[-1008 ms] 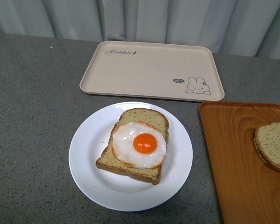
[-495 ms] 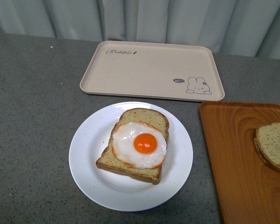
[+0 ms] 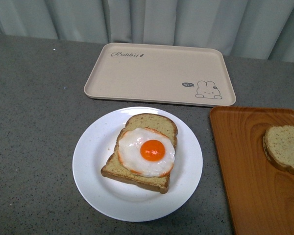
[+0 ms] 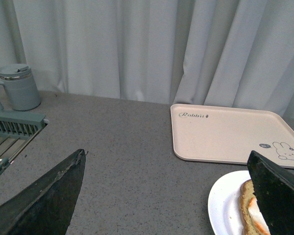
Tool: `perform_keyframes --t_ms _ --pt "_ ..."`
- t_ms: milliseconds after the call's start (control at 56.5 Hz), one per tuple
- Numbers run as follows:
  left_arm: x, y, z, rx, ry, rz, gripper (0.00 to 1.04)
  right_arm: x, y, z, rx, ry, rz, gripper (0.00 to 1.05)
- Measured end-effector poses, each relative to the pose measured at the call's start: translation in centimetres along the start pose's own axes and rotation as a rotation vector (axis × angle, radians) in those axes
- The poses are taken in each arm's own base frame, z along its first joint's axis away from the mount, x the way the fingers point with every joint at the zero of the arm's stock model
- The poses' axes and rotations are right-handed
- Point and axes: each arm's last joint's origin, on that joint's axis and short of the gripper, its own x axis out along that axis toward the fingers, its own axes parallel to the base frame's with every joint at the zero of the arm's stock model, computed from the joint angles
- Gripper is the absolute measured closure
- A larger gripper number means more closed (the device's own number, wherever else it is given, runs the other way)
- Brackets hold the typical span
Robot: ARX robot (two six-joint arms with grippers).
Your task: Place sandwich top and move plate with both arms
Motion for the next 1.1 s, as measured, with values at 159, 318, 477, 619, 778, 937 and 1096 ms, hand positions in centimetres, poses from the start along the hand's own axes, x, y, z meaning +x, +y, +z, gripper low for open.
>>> perform_keyframes --t_ms 159,318,477,619,778,937,1096 --pt "0.0 0.0 0.0 0.0 0.0 0.0 0.06 -1.2 1.4 0.4 -0.032 -0.024 0.044 1.01" --pt "0.0 0.0 0.0 0.0 0.0 0.0 0.06 -2.9 3.8 0.4 -0.068 -0.048 0.136 1.01" --pt "0.0 0.0 0.0 0.0 0.0 0.0 0.06 -4.9 8.0 -0.4 -0.116 -0.061 0.301 1.01" --pt "0.0 0.0 0.0 0.0 0.0 0.0 0.06 -6.3 12.3 -1.2 -0.168 -0.071 0.423 1.01" --pt "0.0 0.0 0.0 0.0 0.0 0.0 0.06 -5.8 16.9 -3.3 -0.23 -0.033 0.499 1.01" --pt "0.0 0.0 0.0 0.0 0.0 0.0 0.06 -3.7 19.7 -6.2 -0.257 0.058 0.525 1.01" --pt "0.0 0.0 0.0 0.0 0.0 0.0 0.06 -1.5 21.2 -8.5 -0.264 0.129 0.516 1.01"
